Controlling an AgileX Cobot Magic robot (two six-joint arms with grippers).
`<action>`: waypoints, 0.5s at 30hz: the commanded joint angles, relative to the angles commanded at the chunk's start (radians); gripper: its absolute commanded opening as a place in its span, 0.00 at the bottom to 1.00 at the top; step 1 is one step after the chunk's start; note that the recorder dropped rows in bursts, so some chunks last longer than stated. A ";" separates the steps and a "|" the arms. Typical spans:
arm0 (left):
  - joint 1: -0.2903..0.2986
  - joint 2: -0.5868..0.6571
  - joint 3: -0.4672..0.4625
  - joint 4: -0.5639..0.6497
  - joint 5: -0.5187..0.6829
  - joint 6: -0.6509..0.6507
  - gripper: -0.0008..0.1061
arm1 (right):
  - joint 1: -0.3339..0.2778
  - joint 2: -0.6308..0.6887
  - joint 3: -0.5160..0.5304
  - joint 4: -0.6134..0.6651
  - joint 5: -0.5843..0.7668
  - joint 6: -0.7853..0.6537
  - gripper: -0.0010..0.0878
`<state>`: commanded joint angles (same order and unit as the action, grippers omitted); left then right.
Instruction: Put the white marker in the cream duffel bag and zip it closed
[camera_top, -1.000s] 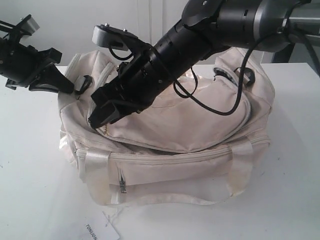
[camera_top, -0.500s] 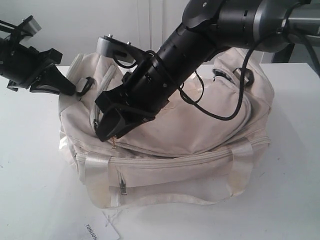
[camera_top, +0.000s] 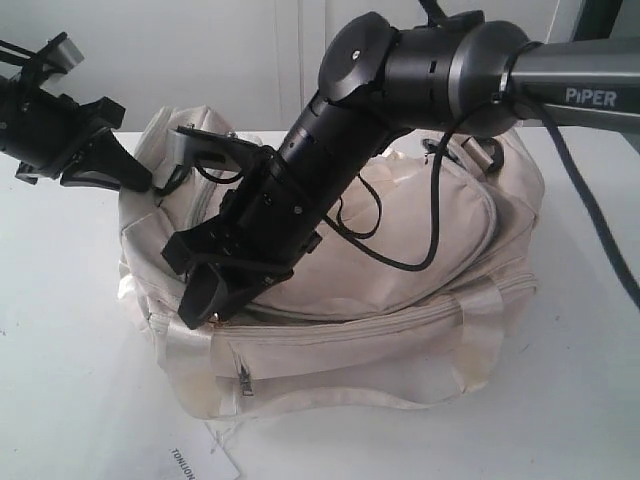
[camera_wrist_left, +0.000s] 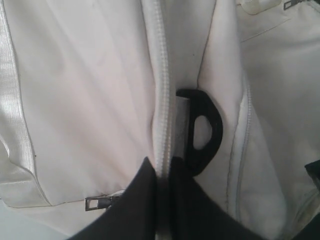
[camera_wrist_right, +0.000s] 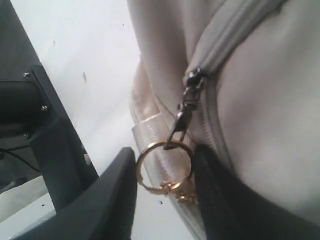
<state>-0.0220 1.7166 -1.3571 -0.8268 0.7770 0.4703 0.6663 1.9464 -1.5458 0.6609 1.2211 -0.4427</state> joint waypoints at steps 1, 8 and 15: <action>0.000 0.000 0.000 0.000 -0.015 0.000 0.01 | 0.000 -0.002 0.000 0.000 0.000 0.000 0.04; 0.000 0.000 0.000 0.031 -0.073 -0.002 0.01 | 0.000 -0.060 0.000 -0.059 0.000 0.034 0.04; 0.000 0.000 0.000 0.062 -0.068 0.000 0.01 | 0.000 -0.121 0.000 -0.241 0.000 0.122 0.04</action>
<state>-0.0220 1.7166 -1.3571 -0.7652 0.7086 0.4702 0.6663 1.8254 -1.5458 0.4198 1.2211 -0.3204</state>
